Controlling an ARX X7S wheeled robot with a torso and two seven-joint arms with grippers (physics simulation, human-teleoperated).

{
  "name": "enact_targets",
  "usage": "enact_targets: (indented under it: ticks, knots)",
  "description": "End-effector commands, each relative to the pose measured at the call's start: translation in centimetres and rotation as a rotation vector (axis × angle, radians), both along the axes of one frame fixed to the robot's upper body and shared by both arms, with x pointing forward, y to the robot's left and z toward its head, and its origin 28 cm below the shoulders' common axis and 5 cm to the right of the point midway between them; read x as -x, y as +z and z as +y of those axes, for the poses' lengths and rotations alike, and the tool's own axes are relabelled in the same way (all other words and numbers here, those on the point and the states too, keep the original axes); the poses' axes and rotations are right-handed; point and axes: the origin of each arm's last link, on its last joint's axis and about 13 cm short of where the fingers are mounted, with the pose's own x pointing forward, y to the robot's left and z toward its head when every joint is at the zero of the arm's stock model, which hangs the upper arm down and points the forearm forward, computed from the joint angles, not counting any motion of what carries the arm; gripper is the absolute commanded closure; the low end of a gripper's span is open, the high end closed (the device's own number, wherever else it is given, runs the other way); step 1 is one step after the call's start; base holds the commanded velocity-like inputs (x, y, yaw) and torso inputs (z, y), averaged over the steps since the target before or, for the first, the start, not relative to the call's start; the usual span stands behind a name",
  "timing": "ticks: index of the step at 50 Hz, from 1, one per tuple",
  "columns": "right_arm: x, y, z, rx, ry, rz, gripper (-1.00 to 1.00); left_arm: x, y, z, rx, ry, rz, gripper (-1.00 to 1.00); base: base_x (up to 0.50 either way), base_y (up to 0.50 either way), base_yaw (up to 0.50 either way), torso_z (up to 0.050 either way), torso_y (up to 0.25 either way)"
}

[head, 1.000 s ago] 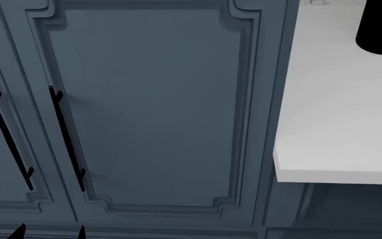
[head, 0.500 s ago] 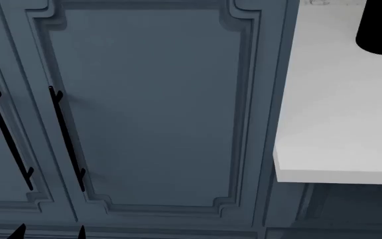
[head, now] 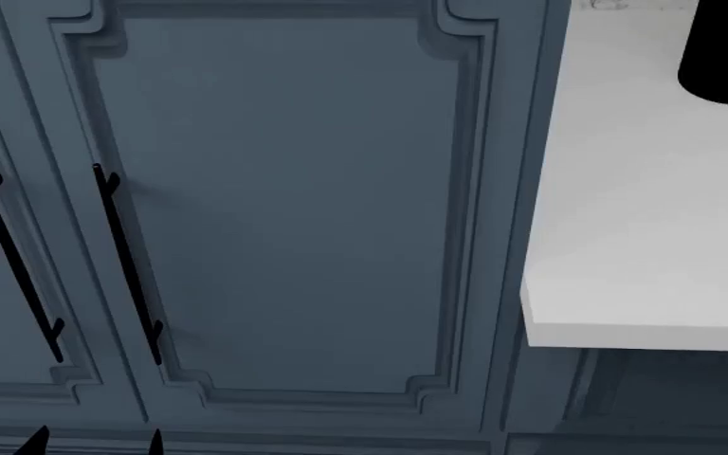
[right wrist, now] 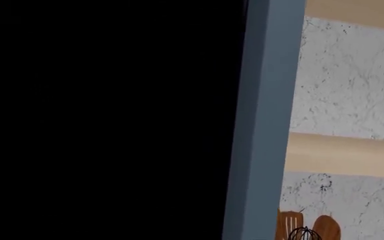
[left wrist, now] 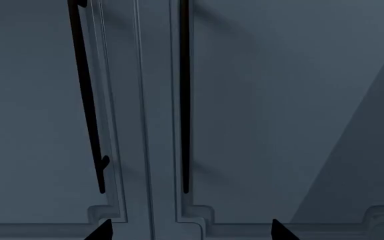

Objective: Press the stop button on the microwave

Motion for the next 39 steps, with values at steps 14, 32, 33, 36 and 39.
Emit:
enact_targets:
  ticks: [14, 32, 33, 36, 39]
  knots:
    - [-2.6, -1.3, 0.0, -0.009, -0.028, 0.031, 1.0, 0.0, 0.0, 0.0, 0.0, 0.0, -0.001, -1.0, 0.01, 0.0, 0.0, 0.0, 0.0]
    - [-3.6, -2.1, -0.6, -0.018, -0.043, 0.05, 1.0, 0.0, 0.0, 0.0, 0.0, 0.0, -0.001, -1.0, 0.03, 0.0, 0.01, 0.003, 0.0]
    - [-3.6, -2.0, -0.6, -0.018, -0.041, 0.049, 1.0, 0.0, 0.0, 0.0, 0.0, 0.0, -0.001, -1.0, 0.03, 0.0, 0.01, 0.0, 0.0]
    - [-3.4, -1.9, -0.7, -0.023, -0.038, 0.047, 1.0, 0.0, 0.0, 0.0, 0.0, 0.0, -0.001, -1.0, 0.03, 0.0, 0.01, 0.003, 0.0]
    - [-3.3, -2.0, -1.0, -0.028, -0.04, 0.046, 1.0, 0.0, 0.0, 0.0, 0.0, 0.0, -0.001, -1.0, 0.03, 0.0, 0.01, 0.004, 0.0]
